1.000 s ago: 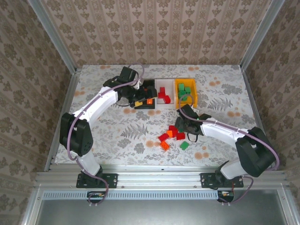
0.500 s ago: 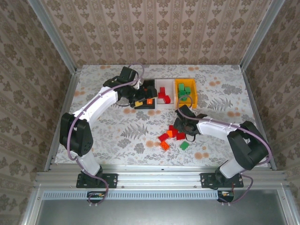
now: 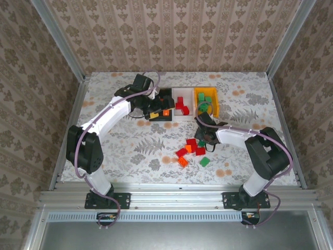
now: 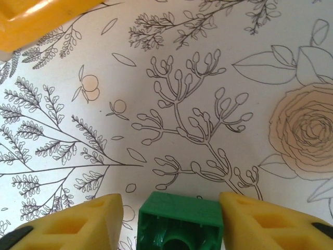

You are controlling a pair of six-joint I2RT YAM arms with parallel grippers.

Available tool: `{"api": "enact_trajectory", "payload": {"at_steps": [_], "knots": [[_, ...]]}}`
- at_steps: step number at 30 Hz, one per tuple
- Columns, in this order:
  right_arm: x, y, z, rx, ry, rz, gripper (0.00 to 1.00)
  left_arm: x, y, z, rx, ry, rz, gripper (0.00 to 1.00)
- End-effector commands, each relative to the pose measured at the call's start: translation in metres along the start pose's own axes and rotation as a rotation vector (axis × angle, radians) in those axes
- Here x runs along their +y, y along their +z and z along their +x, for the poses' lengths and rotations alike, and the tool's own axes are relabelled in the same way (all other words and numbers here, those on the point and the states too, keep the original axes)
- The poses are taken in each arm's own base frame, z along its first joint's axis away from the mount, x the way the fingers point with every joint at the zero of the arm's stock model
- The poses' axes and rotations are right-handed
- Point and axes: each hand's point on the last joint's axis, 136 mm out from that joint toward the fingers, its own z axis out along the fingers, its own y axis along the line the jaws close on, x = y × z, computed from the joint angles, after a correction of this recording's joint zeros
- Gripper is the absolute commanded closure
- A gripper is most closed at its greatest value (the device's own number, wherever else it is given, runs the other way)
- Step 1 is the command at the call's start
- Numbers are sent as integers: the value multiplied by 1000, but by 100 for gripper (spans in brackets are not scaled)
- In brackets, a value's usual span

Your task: Sort the legos into containers by color

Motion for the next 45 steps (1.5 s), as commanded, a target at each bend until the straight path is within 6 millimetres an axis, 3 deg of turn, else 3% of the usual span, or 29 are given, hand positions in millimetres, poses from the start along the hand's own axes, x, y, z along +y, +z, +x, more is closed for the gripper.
{"api": "enact_trajectory", "payload": {"at_steps": [1, 6, 10, 15, 17, 19, 25, 29, 35, 39, 43, 45], "knots": [[-2, 2, 5, -4, -19, 3, 54, -3, -1, 3, 10, -15, 18, 0], [-4, -7, -7, -59, -53, 22, 70, -2, 0, 3, 10, -16, 15, 0], [9, -28, -36, -144, -131, 22, 71, -1, 1, 3, 11, -16, 12, 0], [18, -74, -104, -302, -230, 64, 72, 1, 2, 2, 12, -14, 6, 0], [21, -81, -130, -324, -250, 56, 71, 3, 3, 0, 11, -17, 3, 0], [23, -79, -153, -333, -260, 57, 71, 7, 2, -2, 9, -26, -1, 0], [38, -40, -198, -283, -297, 47, 71, 22, -1, -14, -12, -60, -20, 0], [48, -10, -214, -241, -333, 69, 70, 32, -7, -23, -32, -87, -26, 0], [53, 8, -222, -202, -334, 83, 59, 37, -3, -23, -23, -96, -32, 0], [52, -10, -226, -238, -316, 77, 43, 38, 1, -21, -10, -108, -29, 0], [50, -43, -227, -276, -311, 60, 41, 33, 0, -19, -8, -99, -18, 0], [48, -68, -216, -300, -306, 36, 41, 29, -1, -18, -12, -90, -15, 0]]}}
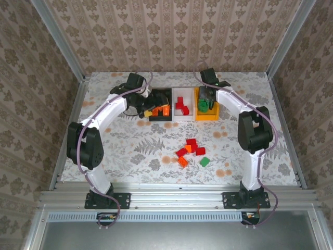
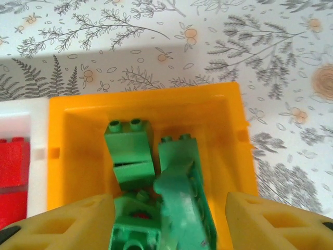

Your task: Sort the legos into containers by color

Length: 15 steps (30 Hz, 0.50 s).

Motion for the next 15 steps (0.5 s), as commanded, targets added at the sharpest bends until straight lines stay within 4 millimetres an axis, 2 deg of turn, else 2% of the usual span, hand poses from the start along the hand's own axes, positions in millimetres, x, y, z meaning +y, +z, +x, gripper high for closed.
{"api": "enact_trajectory", "payload": {"at_steps": [1, 4, 8, 12, 15], "knots": [[-7, -64, -6, -75, 21, -27, 41, -9, -1, 7, 14, 3, 20, 0], [-12, -97, 34, -63, 38, -54, 40, -13, -6, 8, 2, 19, 23, 0], [-17, -130, 121, -10, 72, -60, 37, -15, -9, 8, -7, 24, 24, 0], [-13, -143, 212, 99, 97, -87, 32, -17, -11, 8, -9, 23, 31, 0], [-10, -149, 254, 173, 93, -113, 30, -18, -13, 8, -15, 26, 32, 0]]}}
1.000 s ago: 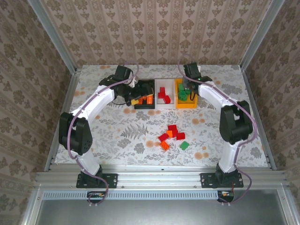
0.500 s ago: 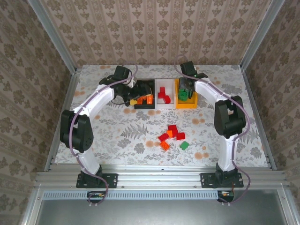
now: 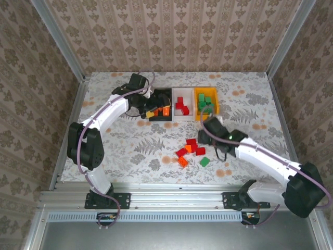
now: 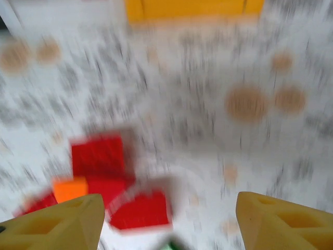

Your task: Sort the legos into containers by color

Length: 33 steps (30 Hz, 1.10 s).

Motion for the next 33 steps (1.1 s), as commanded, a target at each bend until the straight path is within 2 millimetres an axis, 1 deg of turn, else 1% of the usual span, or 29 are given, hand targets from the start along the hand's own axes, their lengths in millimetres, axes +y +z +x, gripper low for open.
{"api": "enact_trajectory", "payload": {"at_steps": [1, 4, 5, 6, 10, 13, 15, 17, 21, 28, 31, 33], "knots": [[-10, -1, 41, 83, 104, 31, 30, -11, -16, 1, -28, 12, 26, 0], [-9, 5, 66, 148, 48, 48, 29, -12, -17, 1, -29, 14, 30, 0], [-7, 9, 72, 179, 33, 40, 27, -20, -12, 9, -9, 32, 35, 0], [-5, 12, 77, 202, 12, 46, 26, -21, -12, 10, -7, 35, 37, 0], [4, 23, 90, 253, -55, 61, 22, -20, -9, 12, 1, 36, 34, 0], [8, 31, 97, 274, -55, 61, 21, -20, -7, 13, 8, 32, 36, 0], [12, 34, 100, 284, -34, 47, 20, -20, -6, 13, 11, 33, 36, 0], [21, 35, 98, 274, -1, 15, 20, -19, -5, 14, 13, 31, 35, 0], [31, 34, 94, 268, 23, -26, 21, -19, -4, 14, 14, 30, 34, 0], [14, 37, 86, 229, -15, 74, 24, -19, -4, 14, 15, 31, 35, 0], [15, 42, 89, 244, -21, 80, 27, -19, -4, 14, 16, 32, 35, 0], [22, 47, 89, 244, -29, 57, 29, -20, -4, 14, 16, 34, 35, 0]]}}
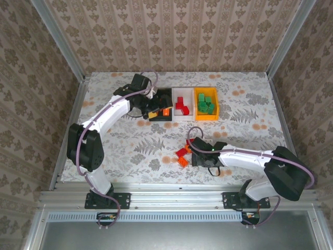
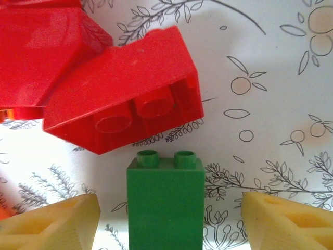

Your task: Sort the legos into containers by color

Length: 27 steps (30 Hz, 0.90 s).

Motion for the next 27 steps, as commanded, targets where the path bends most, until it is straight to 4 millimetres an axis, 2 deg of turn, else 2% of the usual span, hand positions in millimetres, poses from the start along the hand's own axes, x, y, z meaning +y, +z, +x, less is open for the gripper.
{"api": "enact_trajectory", "payload": {"at_steps": [1, 5, 8, 11, 14, 18, 20, 22, 25, 27], "knots": [[7, 5, -8, -16, -17, 1, 30, -6, -4, 4, 3, 1, 19, 0], [4, 11, -11, -9, -76, 57, 41, -6, -4, 4, 5, 3, 17, 0], [1, 8, -12, -31, -81, 66, 61, -6, -4, 4, 3, 5, 17, 0], [1, 0, -11, -43, -93, 50, 65, -7, -4, 5, 6, 3, 19, 0], [-1, -15, -14, -43, -146, 55, 69, -6, -3, 4, 7, 2, 18, 0], [-1, -58, -35, -132, -163, 10, 70, -5, -2, 5, 9, 0, 15, 0], [0, -77, -52, -194, -153, -8, 70, -5, -1, 5, 10, -1, 16, 0], [0, -89, -78, -249, -131, -19, 70, -5, 0, 5, 12, -2, 16, 0], [-7, -97, -137, -335, -51, -35, 71, -6, 2, 7, 20, 0, 20, 0], [-12, -96, -183, -392, 14, -56, 71, -8, 2, 9, 22, 9, 19, 0]]}}
